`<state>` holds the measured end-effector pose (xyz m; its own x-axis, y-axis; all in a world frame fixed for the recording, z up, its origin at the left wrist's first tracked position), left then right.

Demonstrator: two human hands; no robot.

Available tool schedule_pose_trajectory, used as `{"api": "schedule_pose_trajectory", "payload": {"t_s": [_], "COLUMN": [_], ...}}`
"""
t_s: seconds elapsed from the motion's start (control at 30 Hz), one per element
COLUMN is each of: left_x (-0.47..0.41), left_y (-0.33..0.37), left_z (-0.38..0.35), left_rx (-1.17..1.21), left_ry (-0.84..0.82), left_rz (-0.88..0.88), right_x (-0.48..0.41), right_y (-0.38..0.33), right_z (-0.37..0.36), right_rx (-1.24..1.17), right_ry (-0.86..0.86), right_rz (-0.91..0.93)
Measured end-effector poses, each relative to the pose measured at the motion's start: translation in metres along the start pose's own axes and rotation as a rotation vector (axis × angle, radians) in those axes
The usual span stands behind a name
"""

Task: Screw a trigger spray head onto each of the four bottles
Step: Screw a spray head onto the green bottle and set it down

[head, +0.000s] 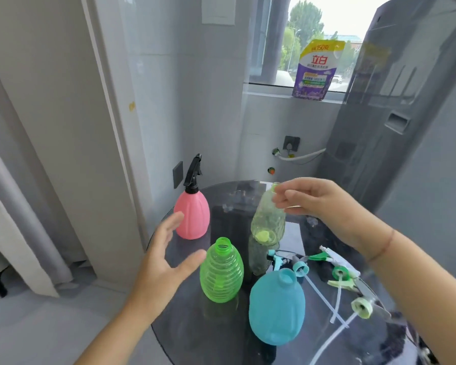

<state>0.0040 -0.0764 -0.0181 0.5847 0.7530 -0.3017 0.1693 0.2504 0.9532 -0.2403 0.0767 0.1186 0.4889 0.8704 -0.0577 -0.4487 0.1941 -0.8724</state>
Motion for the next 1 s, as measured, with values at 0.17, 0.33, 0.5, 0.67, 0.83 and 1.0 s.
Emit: {"api": "schedule_pose_trajectory", "payload": {"t_s": [0.17,0.33,0.5,0.67,0.83,1.0], "left_x": [0.025,0.030,0.030,0.020,-0.001,-0.005], "left_y": [-0.007,-0.023,-0.026,-0.008,0.014,0.013], "left_z": [-0.036,-0.057,-0.066,-0.065,-0.073,-0.078], "left_rx": [-0.106,-0.141,-0.131,-0.107,-0.129,-0.137], "left_ry": [-0.263,-0.131,0.040,0.110,0.033,-0.047], "left_rz": [0.164,0.220,0.167,0.115,0.077,0.098], "right_x": [0.040,0.063,0.070,0.059,0.040,0.028], "right_y": [0.067,0.118,0.146,0.158,0.151,0.149], "right_z": [0.042,0.052,0.060,0.057,0.034,0.020], "right_rx": [-0.006,0.211,0.398,0.658,0.944,1.071], "right_ry": [0.234,0.306,0.305,0.206,0.214,0.201], "right_rz": [-0.223,-0.371,-0.451,-0.588,-0.708,-0.727]}}
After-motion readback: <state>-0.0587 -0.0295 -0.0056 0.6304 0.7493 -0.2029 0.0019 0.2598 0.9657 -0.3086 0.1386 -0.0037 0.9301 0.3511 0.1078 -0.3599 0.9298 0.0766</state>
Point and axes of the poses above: each hand's wrist, its own x-axis away from the middle knuckle, its own z-axis out of the back of the hand, y = z × x, the point moved 1 cm from there along -x, towards the middle knuckle, and after that the axes turned 9 degrees about x, right-handed, at the moved point
